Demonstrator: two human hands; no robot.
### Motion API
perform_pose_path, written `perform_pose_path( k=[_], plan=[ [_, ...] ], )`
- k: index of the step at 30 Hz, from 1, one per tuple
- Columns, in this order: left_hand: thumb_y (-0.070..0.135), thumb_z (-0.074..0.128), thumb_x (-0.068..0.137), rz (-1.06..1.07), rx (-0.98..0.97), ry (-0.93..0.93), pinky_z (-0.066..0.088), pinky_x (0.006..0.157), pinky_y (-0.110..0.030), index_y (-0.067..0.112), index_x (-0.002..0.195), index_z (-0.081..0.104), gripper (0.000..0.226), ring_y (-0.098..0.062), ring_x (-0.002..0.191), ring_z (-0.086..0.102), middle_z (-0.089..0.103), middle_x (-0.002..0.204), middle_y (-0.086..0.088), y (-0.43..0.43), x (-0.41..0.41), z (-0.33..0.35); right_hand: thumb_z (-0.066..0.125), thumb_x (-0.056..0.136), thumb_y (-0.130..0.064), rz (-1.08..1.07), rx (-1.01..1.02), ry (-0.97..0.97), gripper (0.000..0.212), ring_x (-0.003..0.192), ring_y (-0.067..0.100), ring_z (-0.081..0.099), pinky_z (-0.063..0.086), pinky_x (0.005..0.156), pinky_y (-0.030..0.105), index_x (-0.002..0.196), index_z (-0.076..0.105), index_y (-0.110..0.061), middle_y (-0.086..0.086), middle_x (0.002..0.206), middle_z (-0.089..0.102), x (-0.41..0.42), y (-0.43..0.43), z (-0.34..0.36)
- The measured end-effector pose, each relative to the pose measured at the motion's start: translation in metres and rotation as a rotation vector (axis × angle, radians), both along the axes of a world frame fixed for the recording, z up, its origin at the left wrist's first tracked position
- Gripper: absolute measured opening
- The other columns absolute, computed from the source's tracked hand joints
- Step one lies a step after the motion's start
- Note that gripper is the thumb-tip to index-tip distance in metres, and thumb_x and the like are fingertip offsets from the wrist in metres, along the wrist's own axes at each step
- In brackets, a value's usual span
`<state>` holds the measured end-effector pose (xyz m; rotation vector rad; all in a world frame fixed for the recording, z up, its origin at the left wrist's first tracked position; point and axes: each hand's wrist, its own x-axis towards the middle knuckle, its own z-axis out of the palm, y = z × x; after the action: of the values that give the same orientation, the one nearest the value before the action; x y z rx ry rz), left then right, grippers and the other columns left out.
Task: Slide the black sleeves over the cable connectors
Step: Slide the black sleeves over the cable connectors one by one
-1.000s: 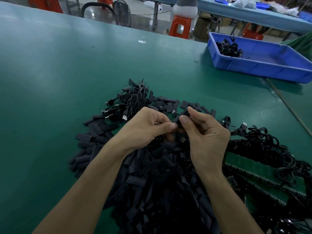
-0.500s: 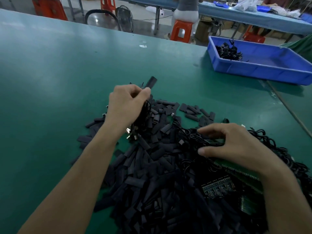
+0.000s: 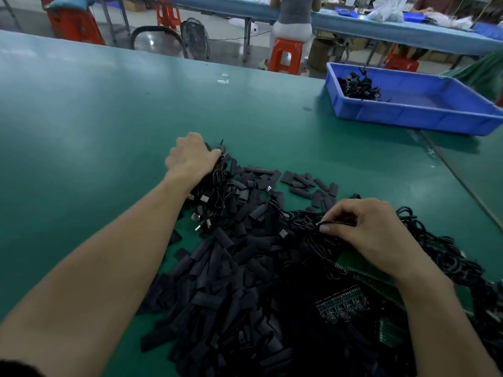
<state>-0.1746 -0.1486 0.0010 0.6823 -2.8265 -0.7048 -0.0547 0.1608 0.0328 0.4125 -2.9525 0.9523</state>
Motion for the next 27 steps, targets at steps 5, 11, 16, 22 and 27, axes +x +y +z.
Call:
perform_pose_path(
  k=[5, 11, 16, 22, 27],
  plan=[
    [0.043, 0.065, 0.094, -0.073, -0.127, 0.344, 0.036, 0.066, -0.035, 0.019, 0.096, 0.056, 0.026, -0.031, 0.081, 0.064, 0.068, 0.094, -0.007, 0.02, 0.017, 0.01, 0.086, 0.075, -0.025, -0.07, -0.094, 0.025, 0.009, 0.069, -0.002, 0.065, 0.046, 0.062, 0.012, 0.077, 0.078, -0.029, -0.014, 0.069, 0.071, 0.0, -0.003, -0.006],
    [0.038, 0.078, 0.085, -0.821, 0.327, 0.26, 0.051, 0.07, -0.026, 0.031, 0.096, 0.062, 0.021, 0.004, 0.069, 0.058, 0.062, 0.08, 0.015, 0.09, 0.072, 0.015, 0.086, 0.076, -0.022, -0.051, -0.152, 0.045, 0.023, 0.078, -0.001, 0.064, 0.044, 0.07, 0.012, 0.084, 0.071, -0.037, -0.013, 0.083, 0.07, -0.005, -0.003, -0.008],
    [0.017, 0.085, 0.08, -0.995, 0.609, 0.114, 0.042, 0.068, -0.009, 0.017, 0.098, 0.063, 0.028, 0.009, 0.07, 0.053, 0.063, 0.09, 0.005, 0.127, 0.095, -0.019, 0.077, 0.085, -0.013, -0.016, -0.166, -0.061, 0.022, 0.079, 0.012, 0.063, 0.049, 0.073, 0.031, 0.087, 0.061, -0.027, -0.006, 0.083, 0.067, -0.005, 0.011, -0.009],
    [0.015, 0.087, 0.077, -0.956, 0.676, 0.272, 0.039, 0.064, -0.01, 0.027, 0.084, 0.063, 0.027, 0.008, 0.067, 0.05, 0.059, 0.079, 0.015, 0.128, 0.095, -0.03, 0.081, 0.081, -0.013, 0.018, -0.146, -0.065, 0.018, 0.07, 0.004, 0.064, 0.046, 0.068, 0.023, 0.078, 0.07, -0.027, -0.012, 0.075, 0.071, -0.005, 0.011, -0.006],
    [0.008, 0.088, 0.074, -0.99, 0.752, 0.218, 0.05, 0.064, -0.03, 0.023, 0.075, 0.067, 0.026, -0.005, 0.064, 0.057, 0.067, 0.072, 0.008, 0.129, 0.086, -0.028, 0.081, 0.081, -0.01, 0.078, -0.146, -0.133, 0.015, 0.069, 0.009, 0.066, 0.051, 0.071, 0.028, 0.078, 0.073, -0.023, -0.005, 0.074, 0.074, -0.006, 0.011, -0.003]
  ],
)
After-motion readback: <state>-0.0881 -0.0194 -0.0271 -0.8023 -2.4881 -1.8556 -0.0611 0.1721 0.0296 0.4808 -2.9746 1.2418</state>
